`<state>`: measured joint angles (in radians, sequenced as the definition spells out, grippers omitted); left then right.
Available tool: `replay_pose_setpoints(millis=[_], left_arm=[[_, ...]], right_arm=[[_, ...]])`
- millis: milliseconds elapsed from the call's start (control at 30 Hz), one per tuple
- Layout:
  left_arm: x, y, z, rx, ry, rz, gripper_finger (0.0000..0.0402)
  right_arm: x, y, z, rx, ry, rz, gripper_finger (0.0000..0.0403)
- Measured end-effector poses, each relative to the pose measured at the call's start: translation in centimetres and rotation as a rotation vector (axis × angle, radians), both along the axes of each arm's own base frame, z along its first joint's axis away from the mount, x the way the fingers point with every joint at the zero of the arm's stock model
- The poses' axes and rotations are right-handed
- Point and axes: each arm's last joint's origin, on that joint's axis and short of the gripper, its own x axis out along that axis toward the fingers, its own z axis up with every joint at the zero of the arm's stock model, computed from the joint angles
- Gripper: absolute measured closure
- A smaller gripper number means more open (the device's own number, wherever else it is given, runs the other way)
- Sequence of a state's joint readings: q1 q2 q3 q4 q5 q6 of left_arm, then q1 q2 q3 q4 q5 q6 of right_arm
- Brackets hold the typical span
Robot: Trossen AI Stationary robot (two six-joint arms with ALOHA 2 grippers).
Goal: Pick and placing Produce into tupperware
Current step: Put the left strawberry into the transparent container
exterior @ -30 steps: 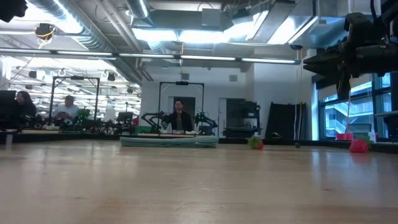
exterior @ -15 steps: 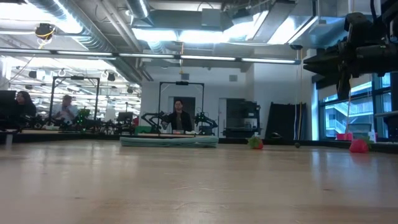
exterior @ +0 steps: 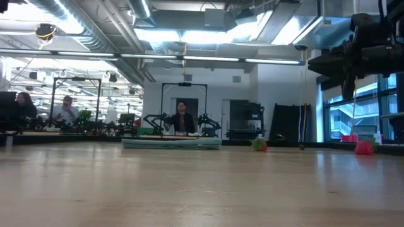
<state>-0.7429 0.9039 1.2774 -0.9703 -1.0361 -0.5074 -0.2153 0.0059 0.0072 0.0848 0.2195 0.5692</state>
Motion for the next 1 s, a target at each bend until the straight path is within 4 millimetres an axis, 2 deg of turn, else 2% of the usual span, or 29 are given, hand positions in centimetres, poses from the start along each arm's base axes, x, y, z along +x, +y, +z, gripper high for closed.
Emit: replay_pose_setpoints(millis=[133,433,633,800,1000], left_arm=[[-0.9,1.5,0.5,0.007,-0.018,0.024,0.0225],[-2.2,3.8,0.0,0.0,-0.119,-0.006,0.0226],[-1.7,4.4,-0.7,0.062,-0.273,-0.12,0.0228],[-0.8,5.3,-3.5,0.109,-0.253,-0.022,0.0235],[0.7,6.2,-8.7,0.056,-0.193,0.101,0.0242]], right_arm=[[0.0,0.0,0.2,-0.057,0.004,-0.005,0.0342],[-0.1,-0.1,0.3,-0.169,0.051,-0.029,0.0342],[-0.2,-0.4,0.3,-0.213,0.074,-0.08,0.0342],[-0.3,-0.6,0.3,-0.207,0.082,-0.155,0.0342],[-0.3,-0.8,0.3,-0.209,0.087,-0.169,0.0342]])
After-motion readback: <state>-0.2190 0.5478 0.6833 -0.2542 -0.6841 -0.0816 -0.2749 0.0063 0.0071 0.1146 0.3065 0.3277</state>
